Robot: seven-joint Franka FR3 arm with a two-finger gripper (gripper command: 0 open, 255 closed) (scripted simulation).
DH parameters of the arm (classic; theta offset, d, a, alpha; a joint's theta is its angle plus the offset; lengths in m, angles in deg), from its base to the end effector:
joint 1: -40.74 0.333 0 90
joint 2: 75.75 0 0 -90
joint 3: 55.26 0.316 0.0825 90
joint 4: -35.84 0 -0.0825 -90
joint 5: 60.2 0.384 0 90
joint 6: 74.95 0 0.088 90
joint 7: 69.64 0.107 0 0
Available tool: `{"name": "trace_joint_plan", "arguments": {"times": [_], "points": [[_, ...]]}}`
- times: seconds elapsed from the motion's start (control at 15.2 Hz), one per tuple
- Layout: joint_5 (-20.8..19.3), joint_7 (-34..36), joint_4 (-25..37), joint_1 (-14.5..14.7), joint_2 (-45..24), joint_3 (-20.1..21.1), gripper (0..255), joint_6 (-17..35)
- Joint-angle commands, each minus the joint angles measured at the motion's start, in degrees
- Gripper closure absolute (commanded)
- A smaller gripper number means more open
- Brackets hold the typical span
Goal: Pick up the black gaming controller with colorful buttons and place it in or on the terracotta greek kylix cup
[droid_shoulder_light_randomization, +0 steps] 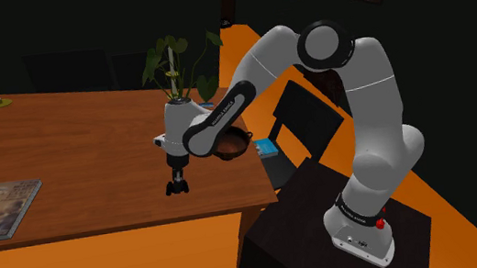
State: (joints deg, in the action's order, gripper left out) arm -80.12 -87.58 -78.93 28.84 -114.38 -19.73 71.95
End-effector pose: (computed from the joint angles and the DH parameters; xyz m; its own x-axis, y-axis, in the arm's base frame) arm 0.5546 0.2419 0.1765 0.6196 0.7766 0.1137 0.7837 -0.6042 -0.1439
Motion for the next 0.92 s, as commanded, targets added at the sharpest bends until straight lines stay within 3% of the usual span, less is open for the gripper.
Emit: {"name": "trace_joint_plan", "arguments": {"times": [0.0, 0.4, 0.86], "points": [[0.0, 0.0, 0.0, 0.0, 0.0, 0.0, 255, 0.0], [0.0, 0.0, 0.0, 0.0, 0.0, 0.0, 255, 0.0], [2.7, -1.1, -0.7, -2.4, 4.2, 3.1, 255, -3.4]]}}
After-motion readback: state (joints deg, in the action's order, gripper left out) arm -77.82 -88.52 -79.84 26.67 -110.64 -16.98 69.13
